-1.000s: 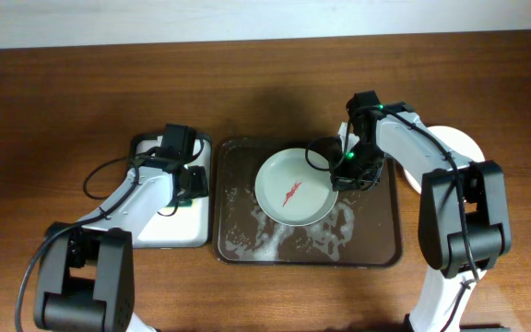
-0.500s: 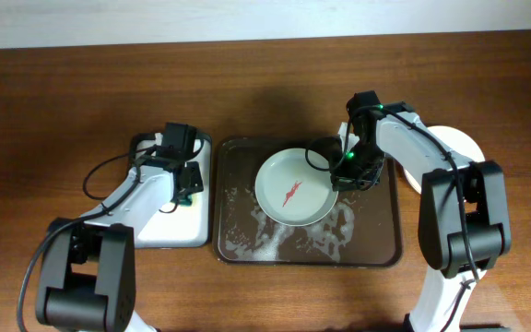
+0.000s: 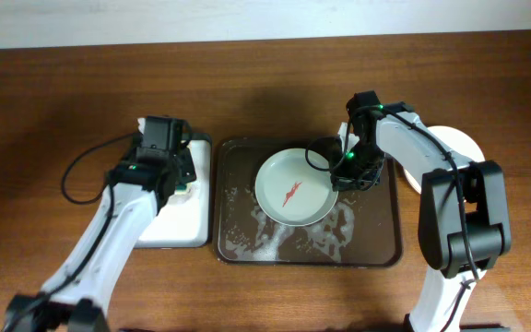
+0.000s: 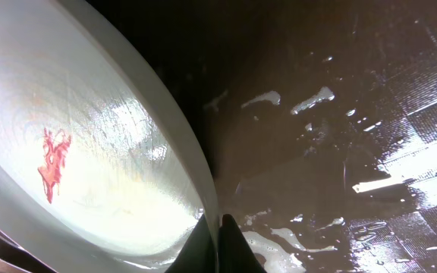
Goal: Clean dirty plates on tray and stack at the side
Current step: 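Lift the sponge with the left gripper and carry it onto the plate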
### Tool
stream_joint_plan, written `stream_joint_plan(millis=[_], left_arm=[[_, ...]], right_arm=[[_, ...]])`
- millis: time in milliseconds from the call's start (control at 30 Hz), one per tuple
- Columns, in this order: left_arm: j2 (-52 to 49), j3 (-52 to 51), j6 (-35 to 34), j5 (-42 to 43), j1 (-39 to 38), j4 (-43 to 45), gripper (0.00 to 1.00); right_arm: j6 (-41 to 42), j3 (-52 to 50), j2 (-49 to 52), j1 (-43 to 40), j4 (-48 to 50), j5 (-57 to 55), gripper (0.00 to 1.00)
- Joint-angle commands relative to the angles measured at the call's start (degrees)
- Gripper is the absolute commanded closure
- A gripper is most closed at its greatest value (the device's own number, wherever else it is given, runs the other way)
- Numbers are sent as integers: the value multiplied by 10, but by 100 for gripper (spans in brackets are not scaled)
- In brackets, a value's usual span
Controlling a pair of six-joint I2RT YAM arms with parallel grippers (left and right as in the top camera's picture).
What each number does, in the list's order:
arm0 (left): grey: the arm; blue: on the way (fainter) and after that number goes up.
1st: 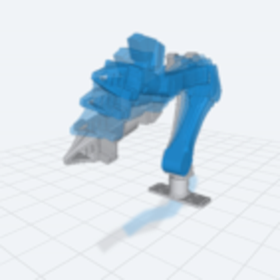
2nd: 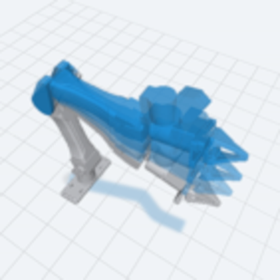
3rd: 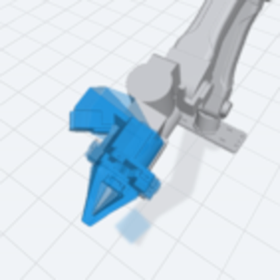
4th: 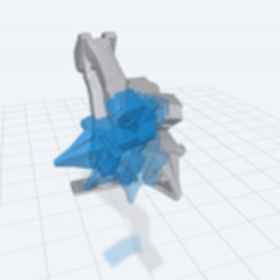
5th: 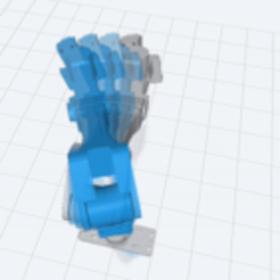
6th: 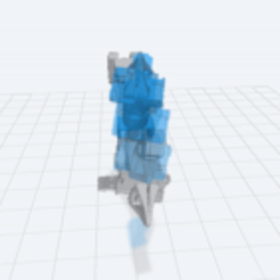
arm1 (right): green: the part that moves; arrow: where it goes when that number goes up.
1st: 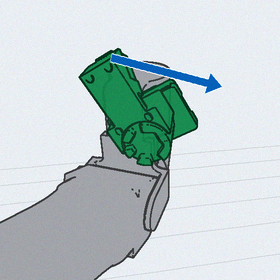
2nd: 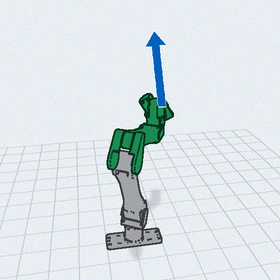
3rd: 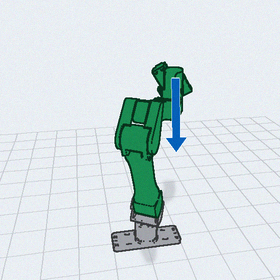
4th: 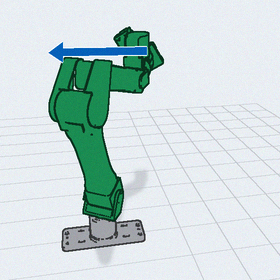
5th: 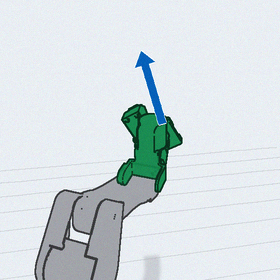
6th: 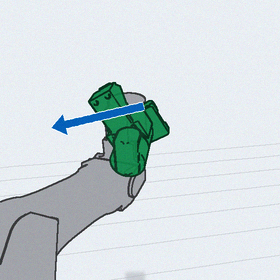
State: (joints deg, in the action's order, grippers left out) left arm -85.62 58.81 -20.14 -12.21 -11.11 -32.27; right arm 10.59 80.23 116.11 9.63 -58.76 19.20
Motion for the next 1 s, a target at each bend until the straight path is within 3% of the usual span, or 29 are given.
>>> stream_joint_plan(millis=[0, 267, 433, 667, 967], left_arm=[[34, 10, -2, 0, 4, 3, 100], [39, 10, -1, -3, 4, 5, 100], [43, 10, 8, -60, 4, 35, 100], [73, 10, 78, -62, 4, 134, 100], [87, 10, 162, -63, 4, 178, 100]], right_arm=[[4, -5, 1, 5, -2, 7, 96], [4, -5, 1, 5, -4, 7, 96], [4, -5, 1, 5, -4, 7, 96], [4, -5, 1, 5, -4, 7, 96], [4, -5, 1, 5, -4, 7, 96]])
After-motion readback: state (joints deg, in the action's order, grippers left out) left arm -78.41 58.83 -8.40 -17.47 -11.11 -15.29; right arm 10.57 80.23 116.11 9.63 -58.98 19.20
